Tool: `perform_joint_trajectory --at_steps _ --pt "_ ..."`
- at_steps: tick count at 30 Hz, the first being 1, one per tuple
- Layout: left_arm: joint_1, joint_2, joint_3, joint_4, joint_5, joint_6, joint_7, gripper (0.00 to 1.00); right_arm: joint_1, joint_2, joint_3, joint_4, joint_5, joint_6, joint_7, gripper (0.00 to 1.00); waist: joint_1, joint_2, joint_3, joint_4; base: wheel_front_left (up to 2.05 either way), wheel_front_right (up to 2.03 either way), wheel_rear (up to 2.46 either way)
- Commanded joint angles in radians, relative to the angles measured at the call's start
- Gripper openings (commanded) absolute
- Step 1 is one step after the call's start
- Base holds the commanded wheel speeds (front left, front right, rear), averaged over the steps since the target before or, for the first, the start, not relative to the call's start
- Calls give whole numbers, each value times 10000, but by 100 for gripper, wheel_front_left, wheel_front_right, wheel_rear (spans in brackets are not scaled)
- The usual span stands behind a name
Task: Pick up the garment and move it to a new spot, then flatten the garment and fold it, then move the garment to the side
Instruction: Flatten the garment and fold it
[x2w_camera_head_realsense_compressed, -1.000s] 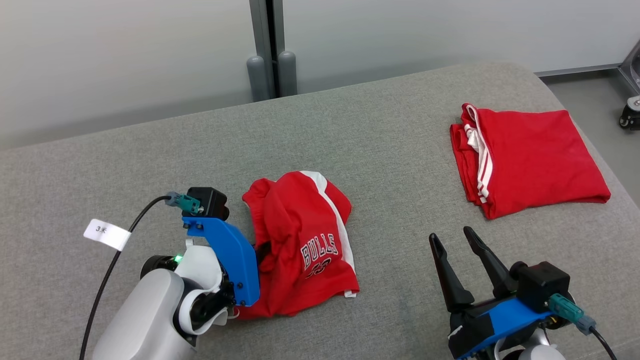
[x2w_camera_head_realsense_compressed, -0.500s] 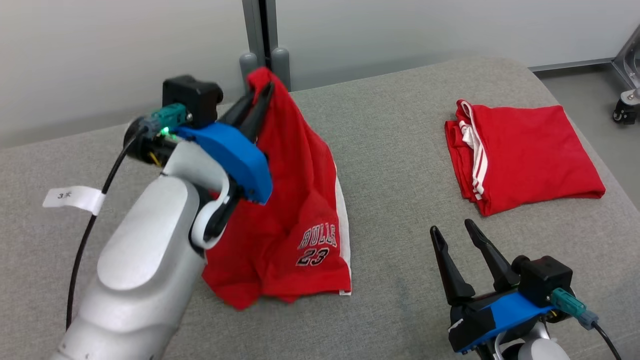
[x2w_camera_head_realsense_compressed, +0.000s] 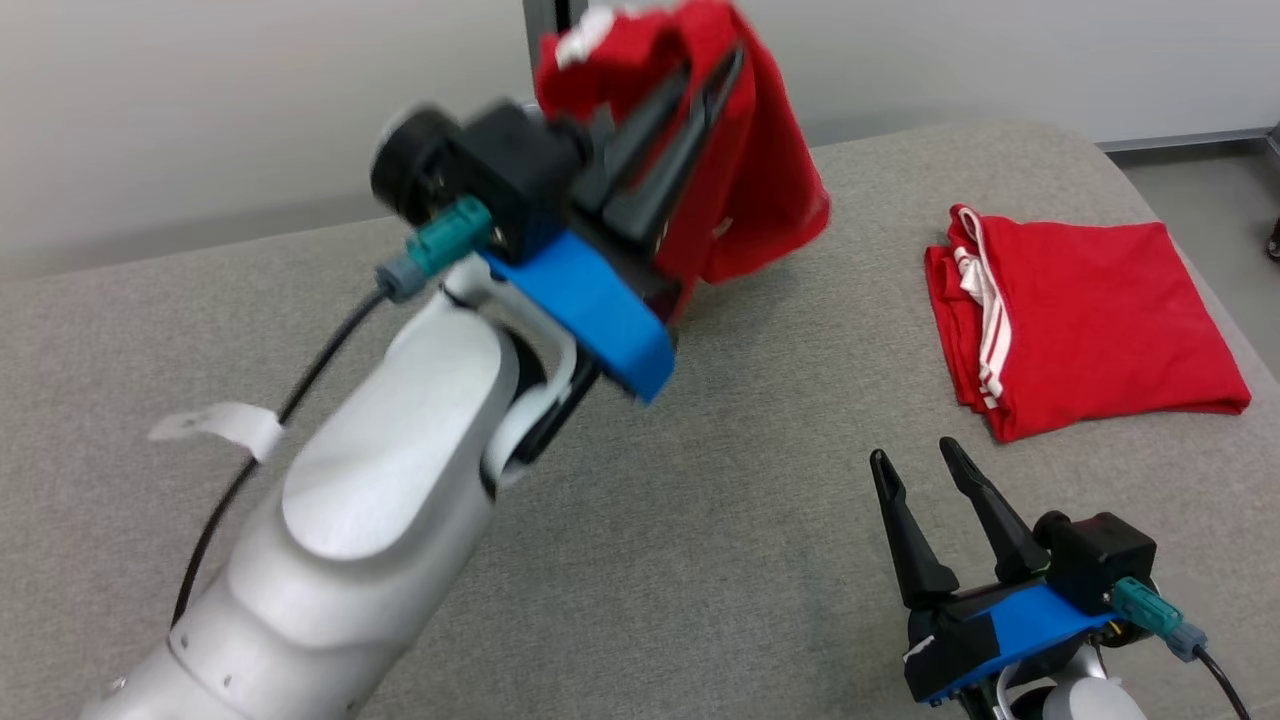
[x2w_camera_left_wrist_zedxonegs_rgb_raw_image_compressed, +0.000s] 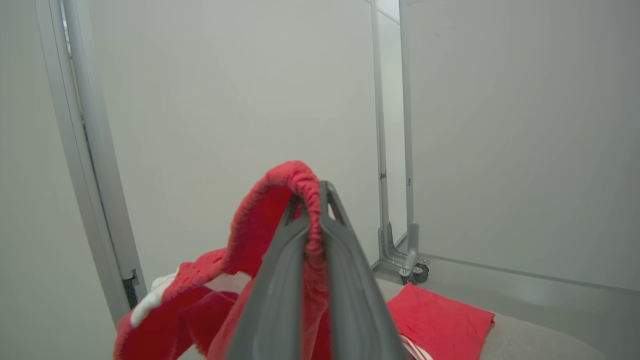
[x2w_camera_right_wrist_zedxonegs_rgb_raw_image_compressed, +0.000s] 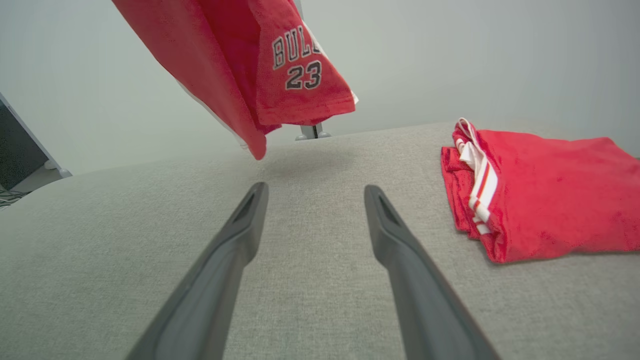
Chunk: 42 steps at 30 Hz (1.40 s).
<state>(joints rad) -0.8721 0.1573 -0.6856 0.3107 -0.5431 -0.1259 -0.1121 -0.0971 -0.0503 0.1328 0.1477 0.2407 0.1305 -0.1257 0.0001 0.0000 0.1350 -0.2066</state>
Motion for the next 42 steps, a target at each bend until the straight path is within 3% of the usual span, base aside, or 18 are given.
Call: perform_joint_trajectory --at_steps 1,2,10,13,18,22,26,27,28,31,37,39,40,42 --pt "672 374 -449 114 -250 -53 244 0 53 1 -8 -51 84 5 -15 100 -1 0 -6 200 0 0 0" --pt "672 374 -449 114 -250 -53 244 0 53 1 -8 -51 84 5 -15 100 -1 0 -6 200 0 0 0" --pt "3145 2191 -3259 291 -1746 -56 1672 0 -14 -2 1 -106 -37 5 92 100 -1 0 -2 749 0 0 0" --pt "3505 2843 -3908 150 -2245 -33 2165 0 1 -1 7 -147 -68 5 152 100 -1 0 -34 893 0 0 0" --pt "3594 3929 -4447 271 -2087 27 2881 0 101 -2 -25 -191 -92 5 207 100 -1 0 -141 1054 0 0 0" --pt "3668 4605 -4339 504 -1776 785 3036 0 115 -2 37 -198 -79 5 254 100 -1 0 -239 1069 0 0 0" --pt "4080 4677 -3966 568 -2078 1580 2779 0 147 -2 88 -163 -37 5 256 100 -1 0 -354 1036 0 0 0" --pt "4181 4617 -3841 474 -2286 1696 2801 32 169 -2 84 -179 -38 5 265 100 -1 0 -379 1031 0 0 0" --pt "4281 4570 -3725 335 -2508 1762 2816 100 202 -2 68 -200 -48 5 273 100 -1 0 -404 1026 0 0 0" --pt "4712 4496 -3409 -222 -3350 2007 3172 100 252 -2 4 -219 -119 5 310 100 -1 0 -469 1004 0 0 0" --pt "5244 4722 -2545 -2413 -4928 2958 4035 100 364 -1 -47 -340 -156 5 350 100 -1 0 -508 928 0 0 0" --pt "5165 4934 -2263 -2926 -5093 3262 4080 100 353 -4 -24 -381 -140 5 346 100 -1 0 -433 879 0 0 0" --pt "4954 5116 -2054 -3083 -4991 3705 4192 100 315 -1 21 -391 -95 5 325 100 -1 0 -362 830 0 0 0" --pt "4701 5116 -1895 -3086 -4962 4056 4308 100 235 -2 62 -398 -64 5 313 100 -1 0 -256 759 0 0 0"
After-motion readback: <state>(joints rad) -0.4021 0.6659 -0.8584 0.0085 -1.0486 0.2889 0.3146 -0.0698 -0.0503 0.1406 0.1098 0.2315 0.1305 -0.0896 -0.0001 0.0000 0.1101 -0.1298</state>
